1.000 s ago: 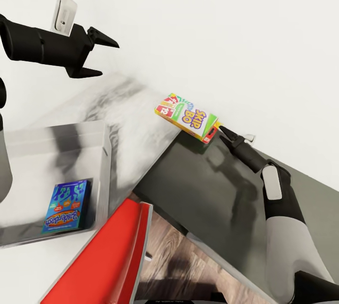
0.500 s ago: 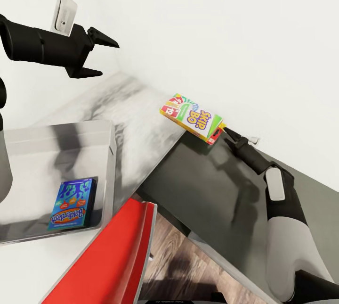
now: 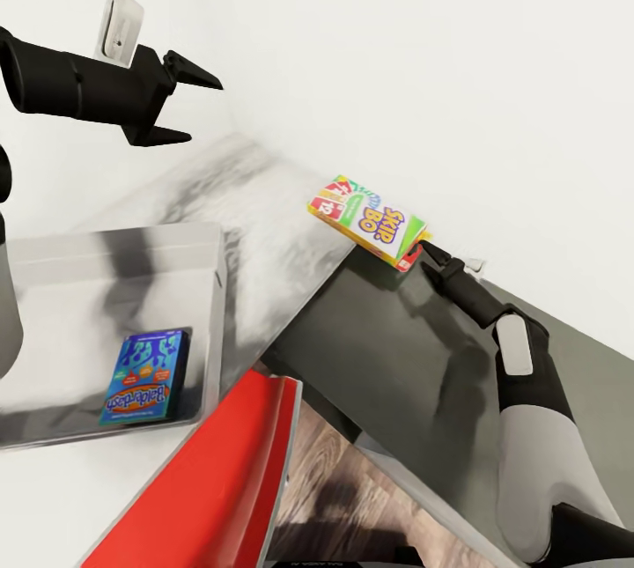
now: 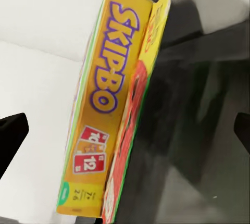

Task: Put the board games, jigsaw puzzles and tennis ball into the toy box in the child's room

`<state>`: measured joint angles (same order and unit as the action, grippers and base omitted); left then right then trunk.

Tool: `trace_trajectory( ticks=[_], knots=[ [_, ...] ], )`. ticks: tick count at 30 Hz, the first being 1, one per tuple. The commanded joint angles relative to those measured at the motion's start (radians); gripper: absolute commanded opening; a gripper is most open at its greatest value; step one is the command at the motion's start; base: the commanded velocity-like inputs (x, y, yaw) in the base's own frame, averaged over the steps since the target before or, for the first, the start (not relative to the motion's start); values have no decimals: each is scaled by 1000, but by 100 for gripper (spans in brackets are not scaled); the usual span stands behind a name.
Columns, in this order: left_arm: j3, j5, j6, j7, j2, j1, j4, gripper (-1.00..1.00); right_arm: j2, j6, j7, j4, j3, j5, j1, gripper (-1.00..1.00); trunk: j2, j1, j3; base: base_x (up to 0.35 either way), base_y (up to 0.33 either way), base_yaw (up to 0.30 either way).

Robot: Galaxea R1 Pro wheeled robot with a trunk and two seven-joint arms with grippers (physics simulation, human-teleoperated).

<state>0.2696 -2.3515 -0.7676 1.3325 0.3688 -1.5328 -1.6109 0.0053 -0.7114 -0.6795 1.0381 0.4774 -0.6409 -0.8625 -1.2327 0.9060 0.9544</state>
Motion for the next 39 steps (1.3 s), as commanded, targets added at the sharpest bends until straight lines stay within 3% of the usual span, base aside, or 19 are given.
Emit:
trace_trajectory(
  ticks=[1,28,29,39],
  knots=[
    [0,-5,-9,7,0,-1,0,100,1,2,1,-15,2,21,0,100,0,0,1,0,0,73],
    [0,-5,-10,7,0,-1,0,100,1,3,-3,-15,-4,21,-1,100,0,0,-7,0,0,80],
    [0,-5,-10,7,0,-1,0,100,1,3,-3,-15,-4,22,0,-100,0,0,-7,0,0,27],
    [2,-5,-10,5,1,1,0,100,2,3,-23,17,-7,23,5,-100,0,0,-7,0,0,4]
  ],
)
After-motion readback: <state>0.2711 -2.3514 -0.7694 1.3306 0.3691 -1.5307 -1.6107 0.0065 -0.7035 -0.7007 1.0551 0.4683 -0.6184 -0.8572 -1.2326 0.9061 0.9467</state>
